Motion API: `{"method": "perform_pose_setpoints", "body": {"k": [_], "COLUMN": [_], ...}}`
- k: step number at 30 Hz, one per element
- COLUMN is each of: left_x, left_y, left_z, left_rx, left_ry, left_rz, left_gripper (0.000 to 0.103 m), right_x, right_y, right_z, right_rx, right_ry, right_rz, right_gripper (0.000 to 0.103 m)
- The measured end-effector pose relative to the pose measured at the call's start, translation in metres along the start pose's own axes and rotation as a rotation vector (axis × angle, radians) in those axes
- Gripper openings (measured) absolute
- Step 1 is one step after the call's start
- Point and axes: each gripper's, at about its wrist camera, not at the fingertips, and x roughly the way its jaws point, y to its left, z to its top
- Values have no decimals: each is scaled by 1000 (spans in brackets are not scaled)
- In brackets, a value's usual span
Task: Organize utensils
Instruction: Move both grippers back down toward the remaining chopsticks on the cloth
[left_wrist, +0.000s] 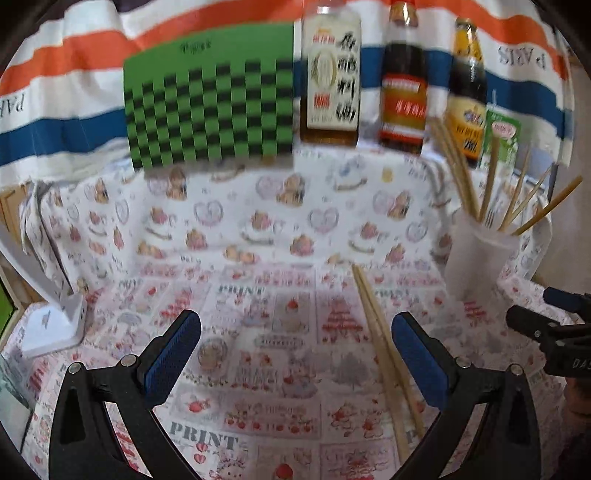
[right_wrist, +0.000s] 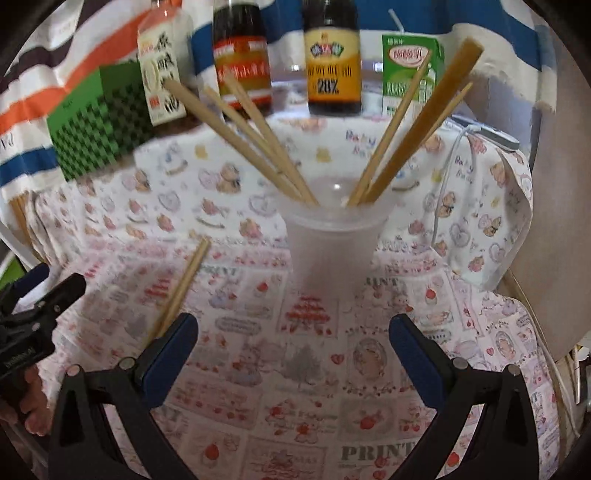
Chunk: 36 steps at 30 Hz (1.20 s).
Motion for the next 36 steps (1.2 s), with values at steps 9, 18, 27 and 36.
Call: {"method": "perform_pose_setpoints", "body": {"k": [9, 18, 27, 36], "left_x": [28, 34, 31, 41], "left_y": [-3, -14, -36, -45], "left_z": [-10, -18, -23, -32], "left_rx": [18, 71, 175, 244], "left_ry": [180, 251, 264, 306], "left_rz": [-4, -19, -96, -60], "left_gripper": [103, 103, 102, 92], "right_x": [17, 21, 24, 22], "right_y": [-1, 6, 2, 6], "right_z": [-6, -7, -5, -7], "right_rx": [-7, -59, -49, -54], "right_ry": [79, 100, 118, 122], "right_rz": [-27, -51, -72, -34], "right_gripper": [103, 103, 103, 95]}}
